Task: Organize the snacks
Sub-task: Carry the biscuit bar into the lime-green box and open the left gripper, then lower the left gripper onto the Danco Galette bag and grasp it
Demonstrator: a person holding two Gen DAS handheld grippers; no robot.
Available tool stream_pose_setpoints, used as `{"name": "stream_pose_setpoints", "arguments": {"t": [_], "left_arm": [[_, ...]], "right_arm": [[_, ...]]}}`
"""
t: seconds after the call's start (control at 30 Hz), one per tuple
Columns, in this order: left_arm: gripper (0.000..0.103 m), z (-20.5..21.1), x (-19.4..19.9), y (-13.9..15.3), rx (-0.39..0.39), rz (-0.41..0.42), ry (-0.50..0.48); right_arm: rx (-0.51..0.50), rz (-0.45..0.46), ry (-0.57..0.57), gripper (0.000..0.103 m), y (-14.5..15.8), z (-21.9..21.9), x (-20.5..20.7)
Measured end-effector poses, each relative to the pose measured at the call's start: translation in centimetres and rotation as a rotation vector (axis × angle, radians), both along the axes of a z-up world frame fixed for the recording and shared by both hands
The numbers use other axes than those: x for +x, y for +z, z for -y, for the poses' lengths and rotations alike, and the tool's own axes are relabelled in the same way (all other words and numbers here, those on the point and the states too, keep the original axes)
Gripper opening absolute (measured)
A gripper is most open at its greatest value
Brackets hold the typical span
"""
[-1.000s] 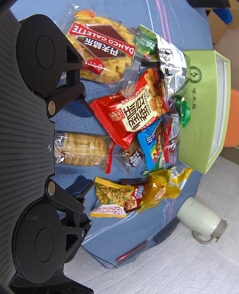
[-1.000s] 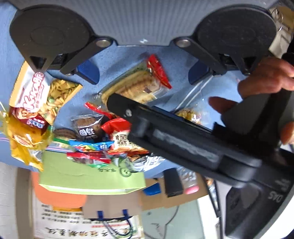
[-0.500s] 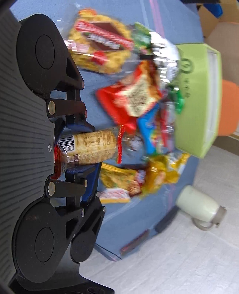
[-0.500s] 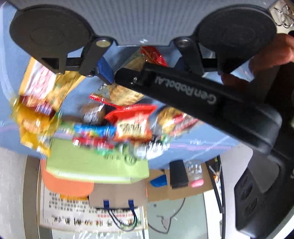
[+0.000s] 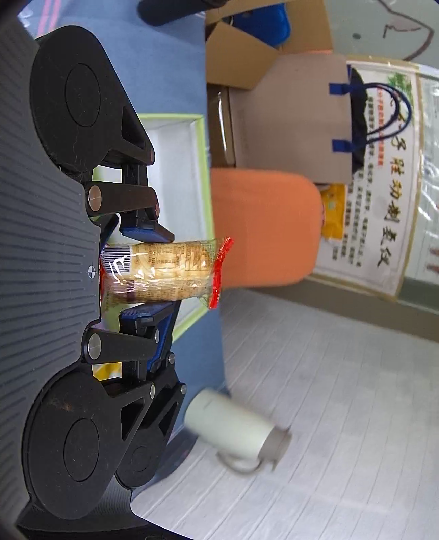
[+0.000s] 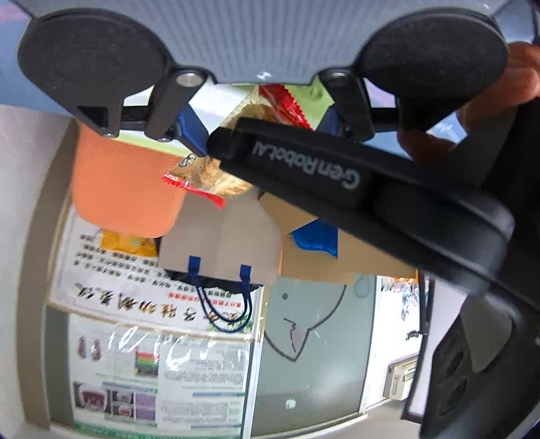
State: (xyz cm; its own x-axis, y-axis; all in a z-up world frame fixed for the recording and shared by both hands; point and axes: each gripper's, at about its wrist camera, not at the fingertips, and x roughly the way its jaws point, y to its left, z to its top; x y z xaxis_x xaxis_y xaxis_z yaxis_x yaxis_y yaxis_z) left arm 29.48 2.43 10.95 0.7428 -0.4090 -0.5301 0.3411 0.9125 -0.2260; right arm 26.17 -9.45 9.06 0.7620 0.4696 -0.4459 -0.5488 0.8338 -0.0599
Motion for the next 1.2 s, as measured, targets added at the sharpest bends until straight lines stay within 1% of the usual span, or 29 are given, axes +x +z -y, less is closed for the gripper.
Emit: {"name": "stream_pose_setpoints", "arguments": {"t": [0.1, 0.17, 0.2, 0.23, 0.27, 0.3, 0.33, 0.37, 0.4, 0.43, 0.47, 0.53, 0.6, 0.67, 0.87, 0.97, 1.2], "left_arm": [[0.015, -1.5, 4.5, -1.7, -0.014, -0.057, 0.031], [0.015, -2.5, 6.8, -3.4, -0.021, -0.095, 0.049], [0.017, -3.1, 7.4, -4.1, -0.020, -0.102, 0.060], [0.022, -3.5, 7.9, -4.7, -0.011, -0.106, 0.077], [0.029, -3.8, 8.2, -5.2, 0.003, -0.110, 0.096], [0.032, -4.0, 8.2, -5.4, 0.023, -0.111, 0.117], [0.034, -4.1, 7.8, -5.6, 0.045, -0.102, 0.140], [0.040, -4.2, 7.1, -5.6, 0.065, -0.081, 0.159], [0.044, -4.3, 6.2, -5.5, 0.084, -0.052, 0.180], [0.052, -4.3, 5.0, -5.3, 0.105, -0.018, 0.203], [0.056, -4.2, 4.0, -5.1, 0.122, 0.007, 0.221], [0.056, -4.0, 2.1, -4.8, 0.152, 0.036, 0.253], [0.056, -4.1, 0.6, -4.5, 0.155, 0.057, 0.273], [0.057, -4.2, -0.7, -4.1, 0.155, 0.074, 0.288], [0.060, -4.8, -4.3, -3.1, 0.148, 0.114, 0.319], [0.060, -5.2, -6.2, -2.8, 0.135, 0.126, 0.324], [0.062, -6.1, -10.4, -2.5, 0.121, 0.151, 0.327]], "right_arm": [[-0.010, -0.058, 0.020, 0.073, -1.6, -1.5, 4.0], [-0.010, -0.110, 0.039, 0.073, -2.9, -1.9, 6.3], [-0.013, -0.135, 0.047, 0.072, -3.5, -2.4, 7.3], [-0.017, -0.152, 0.056, 0.071, -4.0, -2.7, 8.3], [-0.025, -0.157, 0.057, 0.069, -4.4, -2.8, 8.6], [-0.039, -0.153, 0.045, 0.069, -4.6, -2.8, 8.6], [-0.047, -0.144, 0.034, 0.076, -4.7, -2.8, 8.2], [-0.041, -0.136, 0.021, 0.082, -4.5, -2.4, 7.7], [-0.026, -0.123, 0.007, 0.097, -4.3, -2.0, 7.0], [-0.009, -0.109, 0.000, 0.102, -4.1, -1.4, 6.3], [-0.002, -0.096, -0.009, 0.102, -3.7, -0.9, 5.5], [-0.013, -0.060, -0.037, 0.102, -3.2, -0.1, 3.5], [-0.021, -0.021, -0.066, 0.102, -2.5, 0.5, 1.6], [-0.017, -0.012, -0.087, 0.103, -2.0, 1.1, 0.1], [0.041, -0.053, -0.119, 0.103, -1.4, 2.4, -3.7], [0.027, -0.067, -0.127, 0.103, -1.8, 2.4, -5.5], [0.000, -0.100, -0.098, 0.103, -3.0, 1.4, -9.5]]}}
